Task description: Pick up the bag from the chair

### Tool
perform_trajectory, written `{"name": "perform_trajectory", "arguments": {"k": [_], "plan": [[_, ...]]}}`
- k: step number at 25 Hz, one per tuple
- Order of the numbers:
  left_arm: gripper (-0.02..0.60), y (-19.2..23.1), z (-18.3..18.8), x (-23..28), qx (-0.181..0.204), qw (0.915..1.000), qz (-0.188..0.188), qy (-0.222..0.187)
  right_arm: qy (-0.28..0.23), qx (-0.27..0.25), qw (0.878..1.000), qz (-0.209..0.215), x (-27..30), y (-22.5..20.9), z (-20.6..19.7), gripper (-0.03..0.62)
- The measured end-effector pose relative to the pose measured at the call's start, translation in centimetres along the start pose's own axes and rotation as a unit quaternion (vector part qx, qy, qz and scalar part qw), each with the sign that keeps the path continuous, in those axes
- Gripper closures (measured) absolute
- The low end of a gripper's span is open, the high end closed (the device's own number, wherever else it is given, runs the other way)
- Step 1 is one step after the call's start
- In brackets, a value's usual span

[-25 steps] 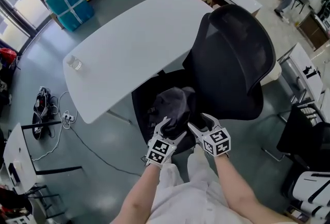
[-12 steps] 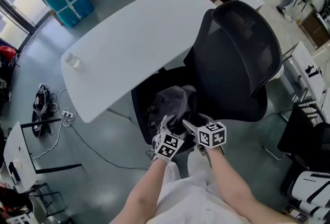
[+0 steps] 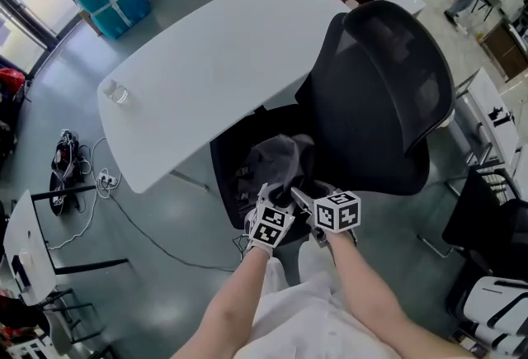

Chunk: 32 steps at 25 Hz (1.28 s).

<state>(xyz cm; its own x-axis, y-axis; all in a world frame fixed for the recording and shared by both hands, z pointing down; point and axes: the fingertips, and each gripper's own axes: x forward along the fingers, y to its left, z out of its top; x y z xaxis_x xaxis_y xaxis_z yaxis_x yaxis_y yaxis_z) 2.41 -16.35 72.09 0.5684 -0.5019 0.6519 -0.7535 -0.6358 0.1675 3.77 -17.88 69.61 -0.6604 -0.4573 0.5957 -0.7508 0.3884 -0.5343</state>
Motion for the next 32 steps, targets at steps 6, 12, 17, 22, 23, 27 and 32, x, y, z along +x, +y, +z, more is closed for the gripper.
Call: {"name": "perform_trajectory", "arguments": {"k": [6,12,17,22,23,27,32], "plan": [[0.452,0.2,0.3,-0.9,-0.021,0.9998,-0.002,-0.001,-0.005,-0.027,1.000,0.009,0.3,1.4,0.4,0.436],[0.477,0.9,1.1,-2.8,-0.016,0.9997,0.012,-0.014,-0.017,-0.080,0.996,0.027,0.5,3.9,1.5,0.462],[0.488,1.7,2.3,-4.7,-0.010,0.9993,0.019,-0.031,-0.029,-0.129,0.991,0.031,0.4,6.4,3.0,0.477],[0.494,1.6,4.7,-6.0,0.004,0.9982,0.021,-0.055,-0.051,-0.171,0.984,0.022,-0.9,7.8,5.0,0.491],[0.493,1.4,5.2,-6.3,0.008,0.9980,0.020,-0.059,-0.053,-0.179,0.982,0.020,-1.3,8.0,5.3,0.491],[0.494,0.4,7.5,-7.3,0.020,0.9959,0.014,-0.087,-0.081,-0.192,0.978,0.015,-3.4,8.6,6.9,0.496],[0.494,-0.6,12.3,-9.1,0.040,0.9901,0.016,-0.134,-0.133,-0.202,0.970,0.014,-6.5,9.4,10.8,0.499]]}}
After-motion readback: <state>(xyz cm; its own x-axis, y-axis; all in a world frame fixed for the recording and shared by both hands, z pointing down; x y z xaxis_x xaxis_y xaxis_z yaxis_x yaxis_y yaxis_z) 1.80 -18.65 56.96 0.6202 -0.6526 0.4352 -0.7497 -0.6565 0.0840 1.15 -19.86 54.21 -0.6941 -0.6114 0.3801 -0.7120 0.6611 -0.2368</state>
